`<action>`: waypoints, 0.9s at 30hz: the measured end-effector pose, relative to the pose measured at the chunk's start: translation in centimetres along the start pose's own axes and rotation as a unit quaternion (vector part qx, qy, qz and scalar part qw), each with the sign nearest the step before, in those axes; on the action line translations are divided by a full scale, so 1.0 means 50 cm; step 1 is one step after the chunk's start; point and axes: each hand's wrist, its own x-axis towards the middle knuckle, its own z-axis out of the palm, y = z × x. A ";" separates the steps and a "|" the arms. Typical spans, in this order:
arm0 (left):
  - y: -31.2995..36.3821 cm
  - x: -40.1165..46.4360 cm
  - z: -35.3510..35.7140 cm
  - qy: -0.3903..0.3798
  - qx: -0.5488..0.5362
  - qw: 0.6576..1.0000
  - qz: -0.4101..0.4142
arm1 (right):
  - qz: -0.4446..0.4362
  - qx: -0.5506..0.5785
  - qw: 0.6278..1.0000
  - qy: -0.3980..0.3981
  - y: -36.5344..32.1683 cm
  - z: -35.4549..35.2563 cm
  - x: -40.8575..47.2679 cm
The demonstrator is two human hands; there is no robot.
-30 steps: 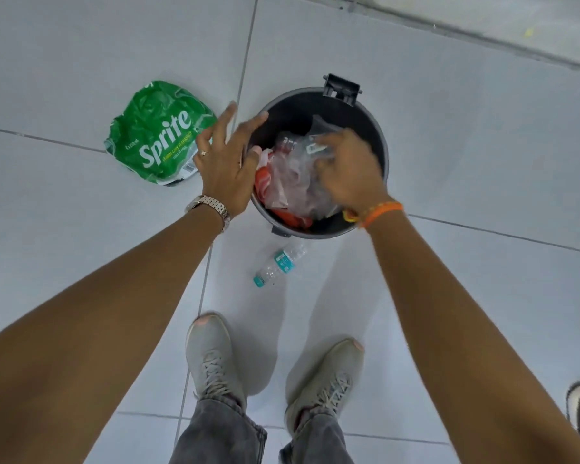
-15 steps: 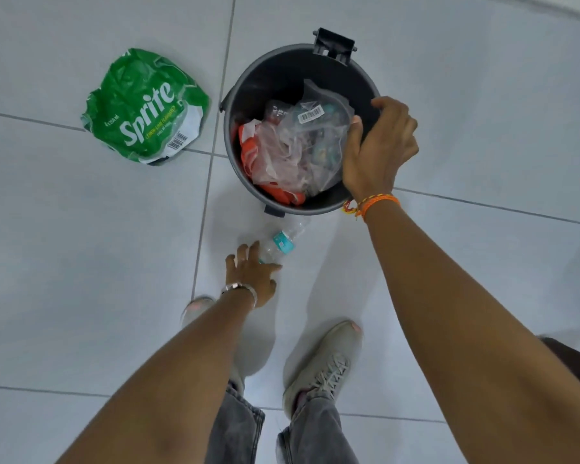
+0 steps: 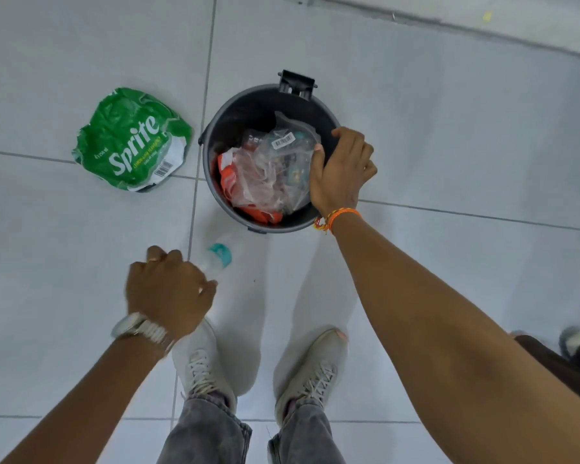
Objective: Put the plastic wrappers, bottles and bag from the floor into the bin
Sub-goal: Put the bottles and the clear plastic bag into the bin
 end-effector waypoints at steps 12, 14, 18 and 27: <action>0.107 0.158 -0.177 0.149 -0.086 0.985 0.023 | 0.050 0.072 0.994 0.064 0.011 -0.009 -0.006; 0.102 0.200 -0.134 0.143 -0.180 0.973 0.001 | 0.039 0.069 0.995 0.065 0.008 -0.010 -0.004; 0.010 0.231 -0.067 0.289 -0.442 0.842 -0.111 | 0.044 0.060 0.996 0.054 -0.007 -0.009 -0.006; -0.231 0.337 0.156 -0.118 -0.019 0.984 -0.129 | 0.036 0.049 0.996 0.063 0.001 0.006 -0.005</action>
